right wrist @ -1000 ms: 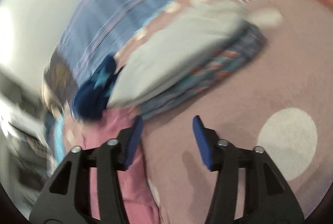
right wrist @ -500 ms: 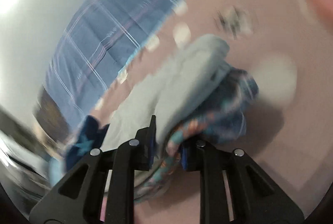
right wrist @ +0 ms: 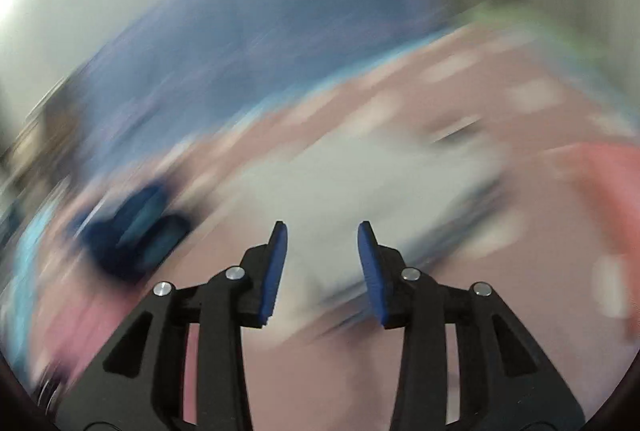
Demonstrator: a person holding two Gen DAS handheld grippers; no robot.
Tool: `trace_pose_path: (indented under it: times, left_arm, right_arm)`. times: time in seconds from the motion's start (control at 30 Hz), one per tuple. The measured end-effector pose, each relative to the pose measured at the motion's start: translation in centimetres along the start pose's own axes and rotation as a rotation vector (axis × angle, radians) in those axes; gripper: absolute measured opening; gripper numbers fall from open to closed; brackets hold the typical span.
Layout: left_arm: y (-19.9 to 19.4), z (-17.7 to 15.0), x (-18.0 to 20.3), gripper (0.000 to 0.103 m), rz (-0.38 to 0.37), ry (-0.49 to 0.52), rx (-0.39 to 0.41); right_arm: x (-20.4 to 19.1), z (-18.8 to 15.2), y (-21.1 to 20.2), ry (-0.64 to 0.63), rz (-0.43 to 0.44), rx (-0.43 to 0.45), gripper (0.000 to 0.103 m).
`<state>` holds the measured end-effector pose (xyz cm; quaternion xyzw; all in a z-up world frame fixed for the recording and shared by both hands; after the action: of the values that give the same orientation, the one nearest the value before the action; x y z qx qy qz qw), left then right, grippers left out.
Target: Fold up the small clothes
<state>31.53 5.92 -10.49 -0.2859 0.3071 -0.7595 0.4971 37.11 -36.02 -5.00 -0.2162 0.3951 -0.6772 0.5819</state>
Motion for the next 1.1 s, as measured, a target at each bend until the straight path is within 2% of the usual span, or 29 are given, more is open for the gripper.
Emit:
trace_pose_path:
  times: [0.07,0.17,0.23,0.3,0.37,0.4,0.43,0.47,0.57,0.6,0.67,0.73,0.77,0.9,0.93,1.0,1.03,1.1]
  left_arm:
    - [0.0,0.0,0.0,0.058,-0.003,-0.001,0.001]
    - [-0.1,0.0,-0.1,0.058,-0.008,-0.005,0.003]
    - [-0.1,0.0,-0.1,0.058,-0.009,-0.006,0.003]
    - [-0.1,0.0,-0.1,0.058,-0.010,-0.006,0.003]
    - [-0.1,0.0,-0.1,0.058,-0.012,-0.008,0.003]
    - [-0.1,0.0,-0.1,0.058,-0.014,-0.008,0.003]
    - [-0.1,0.0,-0.1,0.058,-0.015,-0.009,0.003]
    - [-0.1,0.0,-0.1,0.059,-0.017,-0.010,0.004]
    - [-0.2,0.0,-0.2,0.059,-0.021,-0.012,0.005]
    - [-0.2,-0.1,-0.2,0.059,-0.023,-0.012,0.006]
    - [-0.2,0.0,-0.2,0.059,-0.025,-0.013,0.006]
    - [-0.2,0.0,-0.2,0.059,-0.023,-0.011,0.004]
    - [-0.2,0.0,-0.2,0.059,-0.022,-0.010,0.004]
    - [-0.1,0.0,-0.1,0.060,-0.024,-0.011,0.003]
    - [-0.1,0.0,-0.1,0.060,-0.023,-0.009,0.003]
    - [-0.1,-0.1,-0.1,0.061,-0.021,-0.006,0.002]
    - [-0.1,0.0,-0.1,0.061,-0.021,-0.006,0.001]
    - [-0.1,0.0,-0.1,0.061,-0.022,-0.006,0.002]
  right_arm:
    - [-2.2,-0.7,2.6,-0.026,0.013,-0.129,0.035]
    - [-2.1,-0.9,6.1,0.074,0.031,-0.257,0.038]
    - [-1.8,-0.5,7.8,0.129,0.098,-0.309,0.038]
    - [-2.7,-0.6,8.7,0.085,0.137,-0.366,0.042]
    - [-4.2,-0.2,8.3,0.028,0.120,-0.384,0.038]
    - [-4.9,-0.4,7.8,-0.006,0.111,-0.378,0.030]
    - [-5.4,-0.4,7.3,-0.023,0.112,-0.366,0.004]
    - [-5.7,-0.7,6.2,-0.044,0.100,-0.333,0.005]
    - [-6.9,-0.2,2.0,-0.096,0.069,-0.158,0.004]
    - [-6.9,-0.2,0.8,-0.103,0.018,-0.106,0.004]
    - [-6.4,0.4,0.4,-0.099,-0.084,-0.056,0.004]
    - [-5.1,0.4,0.9,-0.108,-0.234,-0.021,0.000]
    - [-4.4,0.3,1.3,-0.122,-0.281,-0.013,0.001]
    - [-1.9,-0.1,2.8,-0.032,-0.149,-0.076,0.006]
    - [-2.1,-0.3,2.9,-0.046,-0.112,-0.086,0.007]
    - [-3.0,-0.9,3.4,-0.074,-0.056,-0.124,0.030]
    - [-2.9,-1.4,3.4,-0.066,-0.039,-0.136,0.044]
    - [-2.7,-1.8,4.4,-0.031,-0.012,-0.172,0.046]
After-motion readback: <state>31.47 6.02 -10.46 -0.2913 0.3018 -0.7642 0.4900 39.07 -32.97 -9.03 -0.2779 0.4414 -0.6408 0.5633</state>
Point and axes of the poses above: each gripper's, at about its wrist camera, not at the fingertips, and y roughly the way its jaws point, x to its right, z to its top, the point moved 1 cm from there along y, roughly the way its jaws point, and after that the axes turned 8 degrees about -z, right-handed, at the moved point
